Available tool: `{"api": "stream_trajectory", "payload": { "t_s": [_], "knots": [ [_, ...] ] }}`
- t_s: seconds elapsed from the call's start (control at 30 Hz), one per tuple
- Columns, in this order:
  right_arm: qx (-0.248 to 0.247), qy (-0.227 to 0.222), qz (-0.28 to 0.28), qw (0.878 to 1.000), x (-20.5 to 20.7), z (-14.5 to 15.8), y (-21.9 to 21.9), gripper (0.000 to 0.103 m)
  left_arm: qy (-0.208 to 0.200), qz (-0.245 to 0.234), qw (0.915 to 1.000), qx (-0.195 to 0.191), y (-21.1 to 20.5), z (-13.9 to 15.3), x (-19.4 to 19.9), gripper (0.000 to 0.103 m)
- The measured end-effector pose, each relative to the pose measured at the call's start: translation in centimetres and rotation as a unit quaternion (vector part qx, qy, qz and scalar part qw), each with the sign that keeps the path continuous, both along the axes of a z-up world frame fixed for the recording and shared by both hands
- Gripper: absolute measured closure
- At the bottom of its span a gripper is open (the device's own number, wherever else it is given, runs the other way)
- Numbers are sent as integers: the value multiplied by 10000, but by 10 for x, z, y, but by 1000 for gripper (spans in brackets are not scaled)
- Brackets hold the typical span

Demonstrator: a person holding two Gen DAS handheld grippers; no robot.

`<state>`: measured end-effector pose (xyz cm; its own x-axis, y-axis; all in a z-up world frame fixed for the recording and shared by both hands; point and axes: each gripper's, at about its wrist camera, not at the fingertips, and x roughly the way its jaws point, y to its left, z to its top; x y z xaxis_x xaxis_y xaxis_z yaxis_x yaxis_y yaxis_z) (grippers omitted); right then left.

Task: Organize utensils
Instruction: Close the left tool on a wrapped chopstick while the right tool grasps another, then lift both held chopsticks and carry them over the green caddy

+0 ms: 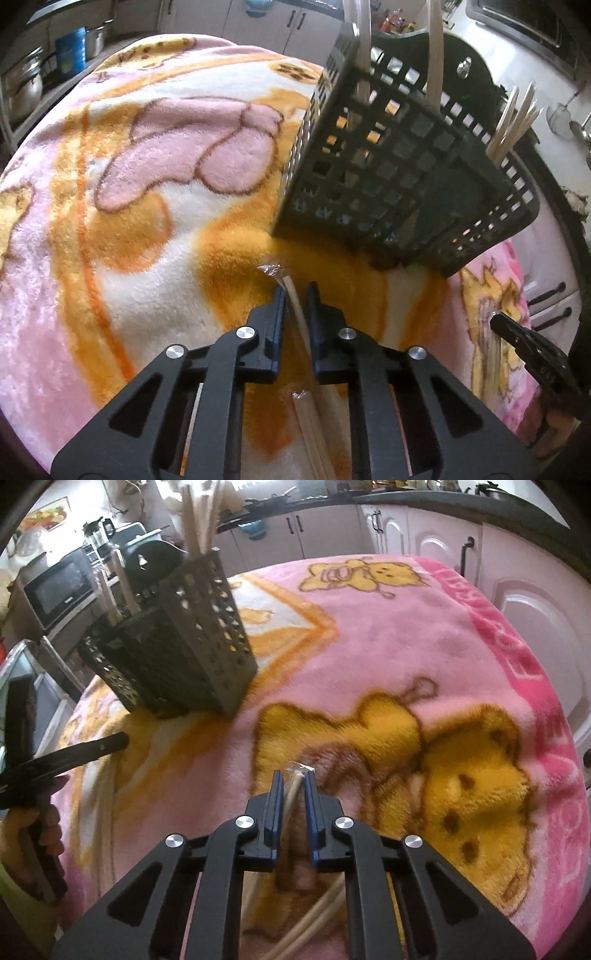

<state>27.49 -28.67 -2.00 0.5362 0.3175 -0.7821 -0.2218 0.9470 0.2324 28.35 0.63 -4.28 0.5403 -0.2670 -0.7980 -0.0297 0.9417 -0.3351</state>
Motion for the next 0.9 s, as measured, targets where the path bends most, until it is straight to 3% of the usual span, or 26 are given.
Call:
{"api": "stream_trajectory", "payload": {
  "t_s": [0.3,0.63,0.9],
  "knots": [
    [361,-538,419,9970,-8,48,17,95,-1004,-242,9943,-274,1,70,-25,101],
    [499,-1713,753,9811,-29,131,39,97,-2180,-244,9754,-226,5,157,-43,102],
    [602,-2463,721,9646,-23,182,45,97,-2635,-191,9642,-242,10,202,-35,102]
  ]
}}
